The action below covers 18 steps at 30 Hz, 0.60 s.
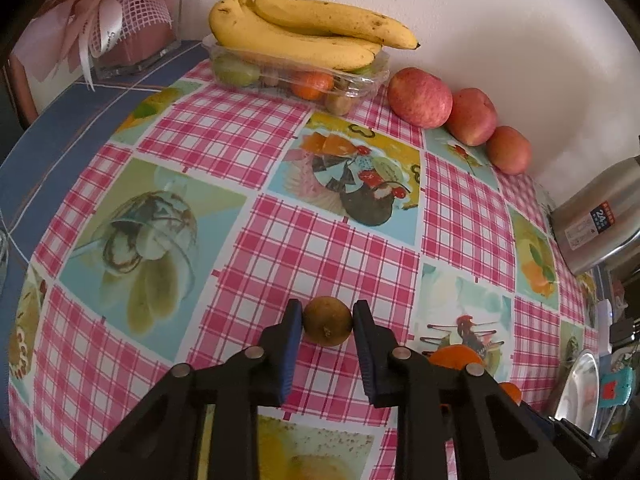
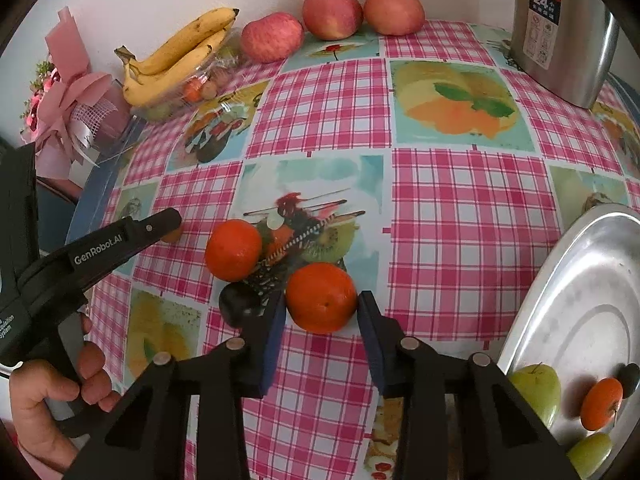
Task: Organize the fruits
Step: 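Close the left tool on the brown kiwi while the right tool closes on a tangerine, then carry the kiwi and tangerine in both tools over the steel plate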
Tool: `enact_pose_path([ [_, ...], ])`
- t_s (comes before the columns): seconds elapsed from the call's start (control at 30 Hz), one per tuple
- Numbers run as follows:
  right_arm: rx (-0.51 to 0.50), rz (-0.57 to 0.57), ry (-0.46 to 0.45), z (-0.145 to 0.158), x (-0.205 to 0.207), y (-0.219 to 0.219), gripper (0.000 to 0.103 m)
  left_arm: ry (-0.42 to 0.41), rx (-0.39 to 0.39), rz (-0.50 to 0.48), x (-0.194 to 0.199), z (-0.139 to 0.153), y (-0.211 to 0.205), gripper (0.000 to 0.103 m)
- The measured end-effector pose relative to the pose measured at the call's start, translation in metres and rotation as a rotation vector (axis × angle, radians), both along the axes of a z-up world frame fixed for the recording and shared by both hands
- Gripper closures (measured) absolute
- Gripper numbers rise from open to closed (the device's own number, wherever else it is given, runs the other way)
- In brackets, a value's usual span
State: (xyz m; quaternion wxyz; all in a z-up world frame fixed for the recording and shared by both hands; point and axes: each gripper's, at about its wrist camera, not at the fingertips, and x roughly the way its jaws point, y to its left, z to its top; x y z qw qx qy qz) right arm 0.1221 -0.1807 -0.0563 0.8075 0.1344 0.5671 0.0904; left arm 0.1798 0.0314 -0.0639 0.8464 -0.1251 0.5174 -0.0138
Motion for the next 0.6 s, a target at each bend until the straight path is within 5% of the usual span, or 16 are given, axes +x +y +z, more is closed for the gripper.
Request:
enact_pose_path([
  [0.6,0.025,-0.024,-0.088,0.034,-0.015,-0.008,0.065,-0.047,-0.005,-0.011,-0.026,0.046,-0.017,0.075],
])
